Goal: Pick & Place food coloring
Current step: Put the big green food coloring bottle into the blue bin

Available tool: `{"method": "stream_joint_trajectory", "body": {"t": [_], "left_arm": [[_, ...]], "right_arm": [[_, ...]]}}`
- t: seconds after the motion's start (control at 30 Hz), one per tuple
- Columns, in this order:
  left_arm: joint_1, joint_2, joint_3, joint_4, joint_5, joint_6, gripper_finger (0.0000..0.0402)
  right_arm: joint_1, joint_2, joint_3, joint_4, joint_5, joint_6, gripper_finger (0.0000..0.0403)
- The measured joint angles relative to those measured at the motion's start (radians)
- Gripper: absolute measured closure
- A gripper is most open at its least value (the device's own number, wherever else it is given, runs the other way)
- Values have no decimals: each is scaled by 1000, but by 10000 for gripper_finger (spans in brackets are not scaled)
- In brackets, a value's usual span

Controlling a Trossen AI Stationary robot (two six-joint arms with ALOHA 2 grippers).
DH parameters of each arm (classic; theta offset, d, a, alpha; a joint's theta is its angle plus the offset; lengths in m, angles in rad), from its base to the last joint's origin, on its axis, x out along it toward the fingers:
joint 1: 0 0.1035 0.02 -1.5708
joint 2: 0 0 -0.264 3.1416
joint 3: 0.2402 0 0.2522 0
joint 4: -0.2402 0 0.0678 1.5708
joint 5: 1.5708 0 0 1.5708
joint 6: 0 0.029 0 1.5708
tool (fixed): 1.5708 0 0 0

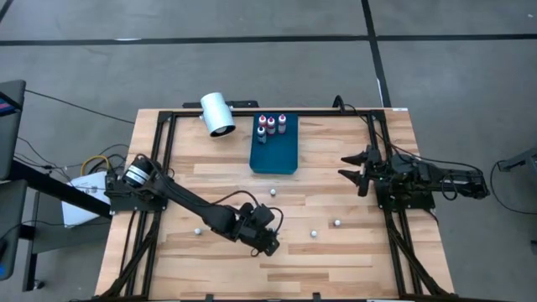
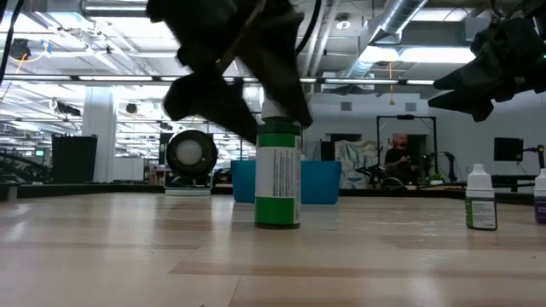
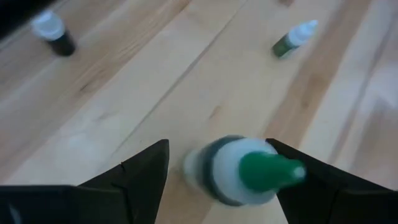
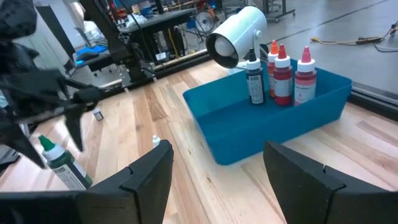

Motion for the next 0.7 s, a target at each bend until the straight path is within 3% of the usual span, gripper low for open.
{"method": "stream_joint_trajectory", "body": {"t": [0.3,0.7], "left_arm": [[0,7,1,15,-21,-7,162],[2,7,1,20,-35,-9,296]], "right_arm": [[0,1,0,-20,0,0,163],[0,1,0,-19,0,1,163]]}}
